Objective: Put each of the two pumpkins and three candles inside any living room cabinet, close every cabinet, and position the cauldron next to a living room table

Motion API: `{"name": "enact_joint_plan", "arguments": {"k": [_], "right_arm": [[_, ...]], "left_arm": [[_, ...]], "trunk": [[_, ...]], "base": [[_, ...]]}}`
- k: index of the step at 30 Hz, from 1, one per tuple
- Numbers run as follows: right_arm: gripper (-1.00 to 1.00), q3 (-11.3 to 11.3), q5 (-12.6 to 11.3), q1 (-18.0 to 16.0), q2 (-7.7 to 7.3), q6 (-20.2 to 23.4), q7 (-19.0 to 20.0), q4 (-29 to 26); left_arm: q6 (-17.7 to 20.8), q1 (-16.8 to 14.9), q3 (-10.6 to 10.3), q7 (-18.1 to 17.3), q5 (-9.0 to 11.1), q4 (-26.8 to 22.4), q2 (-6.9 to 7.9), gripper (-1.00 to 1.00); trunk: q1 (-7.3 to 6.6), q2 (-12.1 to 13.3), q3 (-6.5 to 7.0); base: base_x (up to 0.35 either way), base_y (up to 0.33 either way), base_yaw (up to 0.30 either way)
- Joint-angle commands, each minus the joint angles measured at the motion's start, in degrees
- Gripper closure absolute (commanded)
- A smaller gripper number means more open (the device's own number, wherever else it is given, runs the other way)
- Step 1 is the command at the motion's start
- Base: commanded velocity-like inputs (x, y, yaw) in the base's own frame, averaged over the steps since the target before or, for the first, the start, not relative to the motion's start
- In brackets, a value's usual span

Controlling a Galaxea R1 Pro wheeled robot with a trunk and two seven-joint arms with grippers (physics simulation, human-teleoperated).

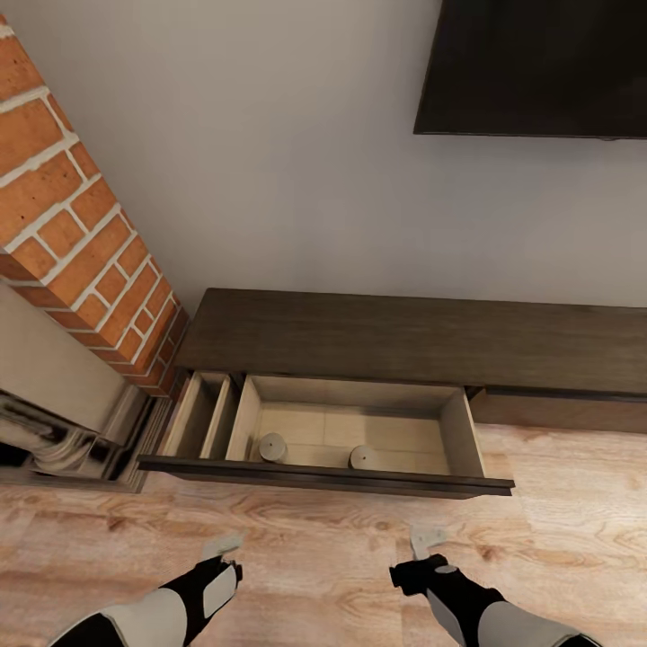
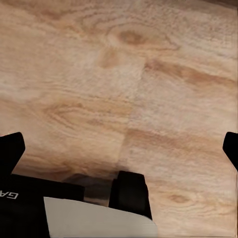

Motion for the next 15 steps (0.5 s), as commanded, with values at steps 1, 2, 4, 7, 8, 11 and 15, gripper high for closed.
{"name": "enact_joint_plan", "arguments": {"k": [1, 2, 4, 7, 8, 11, 15], "right_arm": [[-1.00, 0.0, 1.0, 0.1, -0.03, -0.1, 0.0, 0.0], [-1.00, 0.0, 1.7, 0.2, -0.05, -0.1, 0.0, 0.0], [-1.00, 0.0, 2.2, 0.3, -0.05, -0.2, 0.1, 0.0], [-1.00, 0.0, 2.3, 0.5, -0.06, -0.2, 0.1, -0.1], [-1.00, 0.0, 2.3, 0.5, -0.06, -0.2, 0.1, -0.1], [-1.00, 0.0, 2.4, 0.4, -0.06, -0.3, 0.1, -0.1], [-1.00, 0.0, 2.4, 0.4, -0.06, -0.3, 0.1, -0.1]], "left_arm": [[-0.7, 0.2, 0.0, 0.0, 0.0, 0.0, 0.00, -1.00], [-1.1, 0.4, 0.0, -0.1, 0.0, 0.0, 0.00, -1.00], [-1.4, 0.6, 0.0, -0.3, 0.0, 0.0, 0.00, -1.00], [-1.4, 0.6, 0.0, -0.3, 0.0, -0.1, 0.00, -1.00], [-1.4, 0.6, 0.0, -0.3, 0.0, -0.1, 0.00, -1.00], [-1.4, 0.6, 0.0, -0.3, 0.0, -0.1, 0.00, -1.00], [-1.4, 0.6, 0.0, -0.4, 0.0, -0.1, 0.00, -1.00]], "trunk": [[0.00, 0.0, 0.00], [0.00, 0.0, 0.00], [0.00, 0.0, 0.00], [0.00, 0.0, 0.00], [0.00, 0.0, 0.00], [0.00, 0.0, 0.00], [0.00, 0.0, 0.00]], "base": [[0.000, 0.000, 0.000], [0.000, 0.000, 0.000], [0.000, 0.000, 0.000], [0.000, 0.000, 0.041], [0.000, 0.000, 0.138], [0.000, 0.000, 0.215], [0.000, 0.000, 0.285]]}}
